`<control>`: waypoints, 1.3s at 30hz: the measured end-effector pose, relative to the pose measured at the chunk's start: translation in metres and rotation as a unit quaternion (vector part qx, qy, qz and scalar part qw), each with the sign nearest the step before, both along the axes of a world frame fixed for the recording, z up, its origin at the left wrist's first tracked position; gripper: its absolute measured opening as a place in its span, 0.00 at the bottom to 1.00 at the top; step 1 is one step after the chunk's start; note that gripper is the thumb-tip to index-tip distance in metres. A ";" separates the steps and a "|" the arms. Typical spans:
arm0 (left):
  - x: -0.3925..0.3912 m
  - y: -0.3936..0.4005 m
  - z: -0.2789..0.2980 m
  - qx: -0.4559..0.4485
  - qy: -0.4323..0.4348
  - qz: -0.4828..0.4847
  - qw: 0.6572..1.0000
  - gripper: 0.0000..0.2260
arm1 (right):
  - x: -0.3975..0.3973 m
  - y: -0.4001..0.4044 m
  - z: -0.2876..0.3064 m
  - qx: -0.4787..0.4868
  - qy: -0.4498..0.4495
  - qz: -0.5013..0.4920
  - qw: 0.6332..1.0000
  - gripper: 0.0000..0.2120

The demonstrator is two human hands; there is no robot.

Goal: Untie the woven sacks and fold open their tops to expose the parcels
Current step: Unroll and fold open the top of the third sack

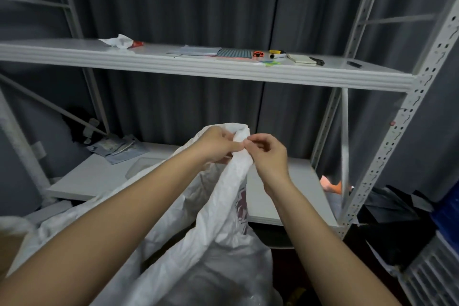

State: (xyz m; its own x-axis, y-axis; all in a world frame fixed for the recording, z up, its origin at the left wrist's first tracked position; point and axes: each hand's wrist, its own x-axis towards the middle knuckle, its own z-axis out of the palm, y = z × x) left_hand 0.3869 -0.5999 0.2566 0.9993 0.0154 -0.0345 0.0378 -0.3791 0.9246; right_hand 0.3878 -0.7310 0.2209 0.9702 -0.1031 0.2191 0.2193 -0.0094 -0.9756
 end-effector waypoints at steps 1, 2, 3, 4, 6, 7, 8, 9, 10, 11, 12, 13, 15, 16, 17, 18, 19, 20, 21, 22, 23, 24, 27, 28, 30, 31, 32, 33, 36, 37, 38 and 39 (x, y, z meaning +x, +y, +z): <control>0.000 -0.003 -0.002 0.003 -0.013 0.020 1.000 0.09 | -0.001 -0.001 -0.004 -0.067 -0.043 -0.035 0.996 0.04; -0.001 -0.006 -0.003 -0.003 -0.027 0.032 0.999 0.07 | -0.003 -0.002 -0.010 -0.116 -0.067 -0.057 0.989 0.03; -0.003 -0.010 -0.003 -0.016 -0.034 0.036 0.999 0.05 | -0.005 -0.002 -0.013 -0.142 -0.078 -0.053 0.985 0.03; -0.004 -0.012 -0.002 -0.036 -0.032 0.034 0.998 0.03 | -0.010 -0.002 -0.015 -0.163 -0.076 -0.034 0.983 0.07; -0.006 -0.014 0.000 -0.078 -0.006 0.022 0.997 0.06 | -0.014 0.001 -0.020 -0.174 -0.064 0.003 0.983 0.13; -0.009 -0.014 0.001 -0.090 0.008 0.010 0.996 0.07 | -0.015 0.000 -0.020 -0.143 -0.050 0.001 0.988 0.12; -0.012 -0.013 0.001 -0.099 0.016 -0.003 0.995 0.08 | -0.014 -0.002 -0.017 -0.080 -0.016 -0.004 0.997 0.08; -0.014 -0.011 0.000 -0.107 0.015 -0.012 0.994 0.09 | -0.013 -0.004 -0.015 0.007 0.040 0.015 0.999 0.07; -0.016 -0.008 -0.002 -0.116 0.010 -0.016 0.993 0.08 | -0.014 -0.006 -0.012 0.117 0.103 0.065 0.986 0.09; -0.020 -0.005 -0.004 -0.125 0.008 -0.019 0.992 0.06 | -0.015 -0.007 -0.011 0.234 0.148 0.119 0.954 0.10; -0.023 -0.003 -0.005 -0.127 0.006 -0.022 0.992 0.05 | -0.014 -0.006 -0.015 0.304 0.168 0.144 0.927 0.13; -0.024 -0.001 -0.007 -0.120 0.003 -0.018 0.993 0.04 | -0.015 -0.005 -0.018 0.318 0.169 0.148 0.921 0.14; -0.026 0.000 -0.010 -0.089 -0.005 -0.004 0.996 0.03 | -0.020 0.001 -0.023 0.197 0.137 0.104 0.965 0.09; -0.026 0.000 -0.012 -0.084 -0.009 0.006 0.996 0.05 | -0.023 0.001 -0.024 0.108 0.098 0.077 0.986 0.05; -0.027 -0.001 -0.014 -0.089 -0.015 0.017 0.996 0.06 | -0.026 0.000 -0.021 0.032 0.058 0.055 0.996 0.04; -0.027 -0.001 -0.016 -0.100 -0.024 0.031 0.994 0.06 | -0.027 -0.004 -0.018 -0.032 0.022 0.041 0.998 0.05; -0.027 -0.002 -0.018 -0.106 -0.037 0.044 0.993 0.07 | -0.026 -0.008 -0.014 -0.087 -0.009 0.025 0.996 0.07; -0.026 -0.003 -0.021 -0.094 -0.054 0.055 0.993 0.07 | -0.025 -0.013 -0.011 -0.134 -0.036 0.002 0.990 0.07; -0.025 -0.006 -0.024 -0.071 -0.073 0.062 0.993 0.07 | -0.022 -0.018 -0.009 -0.164 -0.053 -0.023 0.985 0.08; -0.025 -0.009 -0.028 -0.045 -0.092 0.064 0.993 0.07 | -0.018 -0.021 -0.007 -0.171 -0.052 -0.034 0.983 0.10; -0.027 -0.014 -0.031 -0.023 -0.106 0.055 0.993 0.08 | -0.014 -0.024 -0.004 -0.143 -0.014 -0.021 0.989 0.13; -0.028 -0.018 -0.034 -0.006 -0.116 0.034 0.993 0.08 | -0.012 -0.024 -0.002 -0.092 0.051 0.017 0.994 0.14; -0.030 -0.018 -0.039 0.047 -0.154 -0.030 0.987 0.05 | -0.009 -0.027 -0.005 -0.037 0.148 0.066 0.986 0.07; -0.027 -0.013 -0.039 0.089 -0.187 -0.016 0.978 0.07 | -0.008 -0.029 -0.007 -0.039 0.145 0.052 0.987 0.05; -0.016 -0.002 -0.042 0.236 -0.285 0.017 0.929 0.11 | -0.011 -0.035 -0.009 -0.042 0.133 0.033 0.990 0.06; -0.010 0.001 -0.045 0.310 -0.308 -0.004 0.900 0.14 | -0.013 -0.036 -0.010 -0.038 0.137 0.038 0.989 0.07; -0.004 0.002 -0.048 0.363 -0.291 -0.046 0.884 0.16 | -0.013 -0.038 -0.011 -0.027 0.147 0.050 0.987 0.09; -0.001 -0.001 -0.051 0.391 -0.255 -0.086 0.880 0.18 | -0.015 -0.039 -0.012 -0.021 0.161 0.066 0.984 0.10; 0.012 -0.012 -0.060 0.393 -0.217 -0.127 0.885 0.12 | -0.019 -0.043 -0.018 0.025 0.219 0.125 0.967 0.13; 0.017 -0.014 -0.062 0.385 -0.221 -0.135 0.886 0.11 | -0.019 -0.046 -0.020 0.057 0.235 0.129 0.962 0.14; 0.019 -0.017 -0.061 0.360 -0.204 -0.145 0.899 0.12 | -0.019 -0.049 -0.023 0.089 0.248 0.126 0.956 0.13; 0.022 -0.019 -0.060 0.328 -0.175 -0.162 0.914 0.14 | -0.020 -0.051 -0.023 0.118 0.259 0.112 0.952 0.13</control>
